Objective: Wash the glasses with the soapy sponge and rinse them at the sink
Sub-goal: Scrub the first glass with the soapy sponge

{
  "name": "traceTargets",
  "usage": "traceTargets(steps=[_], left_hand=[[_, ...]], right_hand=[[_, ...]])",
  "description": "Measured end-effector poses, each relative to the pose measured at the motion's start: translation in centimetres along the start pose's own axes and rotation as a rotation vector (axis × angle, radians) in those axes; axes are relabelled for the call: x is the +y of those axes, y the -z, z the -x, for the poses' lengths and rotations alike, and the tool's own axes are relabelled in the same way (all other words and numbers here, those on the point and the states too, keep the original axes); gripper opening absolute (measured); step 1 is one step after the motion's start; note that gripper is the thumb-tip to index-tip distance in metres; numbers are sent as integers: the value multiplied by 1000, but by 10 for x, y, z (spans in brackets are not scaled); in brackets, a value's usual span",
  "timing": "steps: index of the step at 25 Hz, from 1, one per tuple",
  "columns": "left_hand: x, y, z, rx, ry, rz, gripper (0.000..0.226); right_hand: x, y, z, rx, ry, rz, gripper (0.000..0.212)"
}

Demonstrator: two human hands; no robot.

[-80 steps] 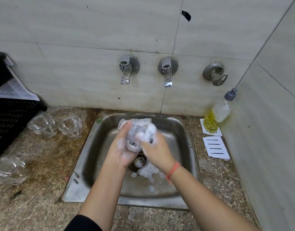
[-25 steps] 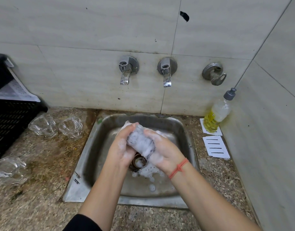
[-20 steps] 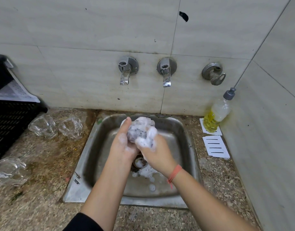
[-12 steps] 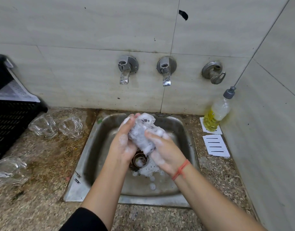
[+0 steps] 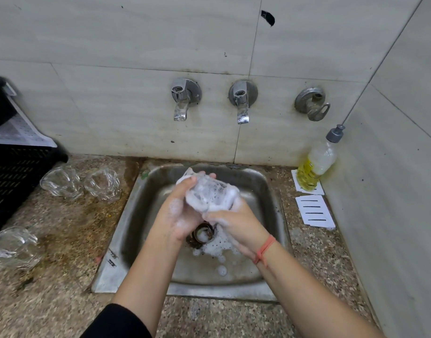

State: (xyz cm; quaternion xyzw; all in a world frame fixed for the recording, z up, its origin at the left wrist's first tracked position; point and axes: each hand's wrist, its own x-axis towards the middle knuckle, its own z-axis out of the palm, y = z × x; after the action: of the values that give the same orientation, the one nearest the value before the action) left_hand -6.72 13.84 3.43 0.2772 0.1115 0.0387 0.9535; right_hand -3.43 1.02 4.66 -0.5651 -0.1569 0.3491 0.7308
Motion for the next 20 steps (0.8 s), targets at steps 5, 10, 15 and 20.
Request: traceTargets(steps=[5, 10, 15, 20], left_hand=[[-6, -1, 7, -71, 19, 39, 65], [-8, -13, 18, -173, 12, -252, 86], [-24, -11, 17, 98, 186, 177, 83], [-30, -9, 2, 412, 111, 206, 11]], right_hand=[[-20, 15, 1, -274, -60, -248, 22], [-13, 7, -20, 382, -186, -437, 28], [-17, 8, -28, 758, -69, 281, 43], [-11, 5, -28, 626, -14, 937, 28]])
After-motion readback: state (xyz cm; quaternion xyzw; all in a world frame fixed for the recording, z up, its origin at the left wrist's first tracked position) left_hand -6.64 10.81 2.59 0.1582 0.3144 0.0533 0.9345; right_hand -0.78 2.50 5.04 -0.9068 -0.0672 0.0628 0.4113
